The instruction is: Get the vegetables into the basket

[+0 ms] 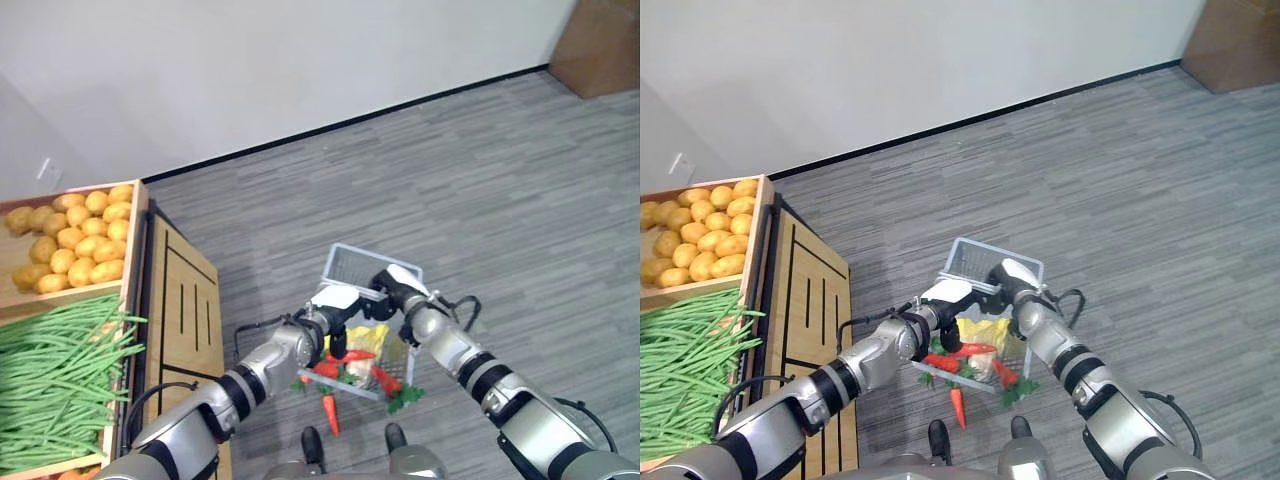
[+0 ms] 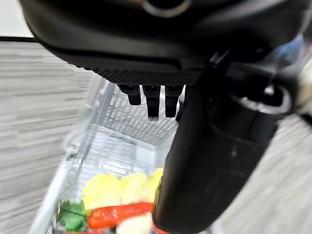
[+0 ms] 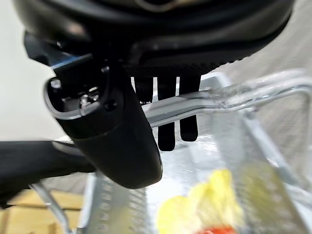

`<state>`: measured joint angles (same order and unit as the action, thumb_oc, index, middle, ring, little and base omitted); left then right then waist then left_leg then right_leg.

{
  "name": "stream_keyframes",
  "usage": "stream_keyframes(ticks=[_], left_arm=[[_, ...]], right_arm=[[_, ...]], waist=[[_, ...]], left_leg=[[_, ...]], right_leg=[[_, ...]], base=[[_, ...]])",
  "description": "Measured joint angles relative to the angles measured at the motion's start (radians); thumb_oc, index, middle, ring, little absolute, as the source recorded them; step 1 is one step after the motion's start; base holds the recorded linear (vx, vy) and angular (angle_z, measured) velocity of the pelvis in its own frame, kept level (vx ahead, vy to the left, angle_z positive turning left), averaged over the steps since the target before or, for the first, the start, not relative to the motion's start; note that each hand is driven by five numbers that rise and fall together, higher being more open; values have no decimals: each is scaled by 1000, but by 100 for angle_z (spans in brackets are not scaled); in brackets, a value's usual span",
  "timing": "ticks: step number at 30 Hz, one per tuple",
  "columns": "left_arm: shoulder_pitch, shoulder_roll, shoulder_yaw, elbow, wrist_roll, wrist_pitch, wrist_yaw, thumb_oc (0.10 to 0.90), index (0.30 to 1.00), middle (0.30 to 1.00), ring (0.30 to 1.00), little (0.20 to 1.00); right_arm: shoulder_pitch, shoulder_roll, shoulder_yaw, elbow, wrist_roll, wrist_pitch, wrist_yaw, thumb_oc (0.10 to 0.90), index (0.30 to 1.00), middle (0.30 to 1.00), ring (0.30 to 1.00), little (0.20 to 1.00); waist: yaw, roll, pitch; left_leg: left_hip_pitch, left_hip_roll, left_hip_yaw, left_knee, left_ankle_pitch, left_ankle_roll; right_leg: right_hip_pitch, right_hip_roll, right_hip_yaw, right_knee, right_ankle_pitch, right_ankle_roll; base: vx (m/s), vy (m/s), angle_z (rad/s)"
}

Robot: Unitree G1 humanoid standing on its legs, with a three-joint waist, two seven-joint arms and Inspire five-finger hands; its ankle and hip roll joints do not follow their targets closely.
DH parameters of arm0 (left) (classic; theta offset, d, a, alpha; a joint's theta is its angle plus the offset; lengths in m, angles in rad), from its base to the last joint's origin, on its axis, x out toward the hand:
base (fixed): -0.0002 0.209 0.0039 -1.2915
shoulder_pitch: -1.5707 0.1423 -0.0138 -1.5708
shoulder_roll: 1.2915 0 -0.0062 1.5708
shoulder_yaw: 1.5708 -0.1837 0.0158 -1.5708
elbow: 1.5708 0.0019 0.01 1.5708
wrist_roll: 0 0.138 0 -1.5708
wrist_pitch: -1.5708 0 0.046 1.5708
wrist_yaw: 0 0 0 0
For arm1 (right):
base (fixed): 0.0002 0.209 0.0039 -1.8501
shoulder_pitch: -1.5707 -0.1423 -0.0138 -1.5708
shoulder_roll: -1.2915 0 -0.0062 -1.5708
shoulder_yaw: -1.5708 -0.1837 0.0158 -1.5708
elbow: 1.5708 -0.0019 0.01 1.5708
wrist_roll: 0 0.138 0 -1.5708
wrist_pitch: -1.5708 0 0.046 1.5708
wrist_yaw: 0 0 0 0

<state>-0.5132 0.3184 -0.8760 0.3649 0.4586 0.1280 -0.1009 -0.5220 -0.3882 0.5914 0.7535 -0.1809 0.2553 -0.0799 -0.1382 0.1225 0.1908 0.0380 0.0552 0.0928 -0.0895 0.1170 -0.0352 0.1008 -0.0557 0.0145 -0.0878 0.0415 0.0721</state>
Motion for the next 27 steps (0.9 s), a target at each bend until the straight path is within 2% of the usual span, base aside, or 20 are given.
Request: stream_keyframes(ticks=[2, 3, 5, 7, 12, 16, 21, 26, 27], left_arm=[[-2, 70, 6, -113, -76, -22, -46, 900, 1000, 1000, 1000, 1000], [-21, 109, 6, -153, -123, -61, -74, 900, 1000, 1000, 1000, 1000], [-31, 83, 5, -87, -124, -67, -79, 900, 1000, 1000, 1000, 1000], [-27, 46, -5, 48, -121, -63, -98, 900, 1000, 1000, 1000, 1000], [23, 28, -22, 176, -103, -71, -104, 900, 1000, 1000, 1000, 1000], [103, 11, 16, 345, -56, -78, -85, 900, 1000, 1000, 1000, 1000], [200, -27, 116, 630, 14, -46, -44, 900, 1000, 1000, 1000, 1000], [338, -27, 229, 668, 30, -15, 12, 900, 1000, 1000, 1000, 1000], [371, -40, 300, 684, 27, -26, 30, 900, 1000, 1000, 1000, 1000]], right_arm=[[3, -16, -13, 71, 1, -9, 17, 400, 300, 300, 300, 300], [11, -17, -24, 172, 2, -9, 34, 400, 300, 300, 300, 300], [27, -16, -35, 220, 3, -9, 39, 400, 300, 300, 300, 300], [40, -13, -38, 266, 4, -16, 40, 400, 300, 300, 300, 300], [80, -33, -78, 305, 4, -32, 40, 400, 300, 300, 300, 300], [142, -50, -136, 347, 1, -46, 38, 400, 300, 300, 300, 300], [231, -55, -228, 417, 1, -49, 32, 400, 300, 300, 300, 300], [346, -49, -277, 432, 4, -73, 28, 400, 300, 300, 300, 300], [375, -40, -314, 427, 4, -88, 14, 400, 300, 300, 300, 300]], waist=[[13, 0, 0], [19, -1, -1], [26, -2, -3], [19, -3, -4], [15, -6, -7], [16, -23, -16], [13, -46, -33], [21, -55, -64], [27, -58, -70]], left_leg=[[2, -2, -3, 0, 1, 1], [13, -4, -14, 0, 1, 1], [17, -4, -17, 0, 1, 1], [16, -3, -18, 0, 1, 0], [17, -1, -21, 0, 3, 0], [18, 1, -22, 0, 3, -1], [19, 3, -22, 0, 2, -1], [19, 2, -23, -2, 0, -2], [19, 3, -23, -4, 0, -3]], right_leg=[[7, -1, -4, 0, 0, 0], [21, -2, -19, 0, -1, 1], [25, -3, -22, -1, -4, 2], [25, -2, -21, 0, -4, 1], [29, 0, -25, 0, -4, 1], [28, 2, -25, 0, -5, -1], [27, 3, -26, -5, -7, -4], [28, 3, -27, -5, -9, -7], [28, 3, -27, -5, -9, -7]], base=[[39, 10, 10], [32, 1, 17], [-3, -1, 7], [0, 0, 0], [-5, -5, 1], [0, 0, 0], [0, 0, 0], [0, 0, 0], [0, 0, 0]])
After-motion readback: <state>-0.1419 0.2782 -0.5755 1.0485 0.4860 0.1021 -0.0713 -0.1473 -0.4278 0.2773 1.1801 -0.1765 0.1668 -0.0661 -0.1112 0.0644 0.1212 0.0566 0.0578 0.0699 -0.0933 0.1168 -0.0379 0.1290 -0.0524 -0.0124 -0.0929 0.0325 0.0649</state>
